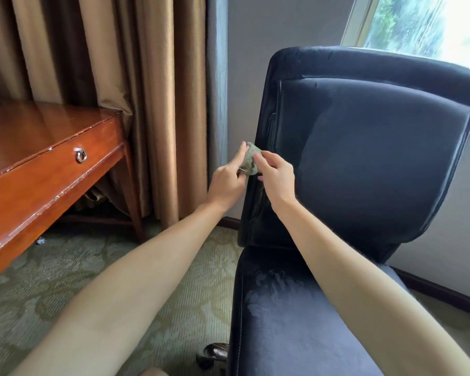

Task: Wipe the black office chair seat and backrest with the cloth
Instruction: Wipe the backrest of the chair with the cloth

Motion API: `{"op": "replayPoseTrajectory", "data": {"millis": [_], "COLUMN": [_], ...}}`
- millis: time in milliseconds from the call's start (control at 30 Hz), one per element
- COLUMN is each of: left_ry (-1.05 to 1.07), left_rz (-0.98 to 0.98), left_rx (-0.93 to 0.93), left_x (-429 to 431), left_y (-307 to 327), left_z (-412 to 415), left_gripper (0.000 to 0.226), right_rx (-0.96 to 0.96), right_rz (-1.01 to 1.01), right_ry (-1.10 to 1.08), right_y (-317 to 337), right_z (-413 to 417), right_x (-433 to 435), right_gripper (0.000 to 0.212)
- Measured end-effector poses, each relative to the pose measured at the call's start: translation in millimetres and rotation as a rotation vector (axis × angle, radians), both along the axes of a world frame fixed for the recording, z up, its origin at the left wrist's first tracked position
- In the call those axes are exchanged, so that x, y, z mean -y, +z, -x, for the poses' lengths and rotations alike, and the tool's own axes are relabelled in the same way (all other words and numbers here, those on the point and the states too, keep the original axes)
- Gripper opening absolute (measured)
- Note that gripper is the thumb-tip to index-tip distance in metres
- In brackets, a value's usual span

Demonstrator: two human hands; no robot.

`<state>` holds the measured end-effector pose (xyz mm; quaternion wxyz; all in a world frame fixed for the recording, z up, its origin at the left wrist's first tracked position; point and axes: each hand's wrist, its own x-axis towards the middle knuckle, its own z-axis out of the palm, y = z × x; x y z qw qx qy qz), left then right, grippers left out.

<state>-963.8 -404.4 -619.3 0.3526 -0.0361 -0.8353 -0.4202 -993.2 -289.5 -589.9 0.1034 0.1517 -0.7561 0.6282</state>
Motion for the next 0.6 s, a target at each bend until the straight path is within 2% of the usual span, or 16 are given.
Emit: {"op": "replayPoseTrajectory", "data": {"millis": [100,200,367,500,600], "left_ry": [-0.049,-0.083,-0.203,-0.301,-0.301], "left_rz": [-0.029,-0.030,0.072,0.178,0.226], "left_rx": [0.041,0.143,0.298,0.422,0.453], "left_x": [-14,-22,-28,-35,-39], "left_y": [35,70,125,174,209], "left_z": [0,0,6,18,34], "left_gripper": [0.063,0.067,0.082,0.084,0.080], "right_rx": [0.269,0.386,0.500,0.549,0.520], "right_rz": [0.279,0.397,0.435,0.445,0.368], "right_ry": [0.138,0.142,-0.053,-0.201,-0.308], "right_y": [34,68,121,159,184], "right_z": [1,2,8,15,25], "right_x": [-10,-18,-30,-37,-45], "right_gripper": [0.036,0.034,0.032,0.027,0.025]}}
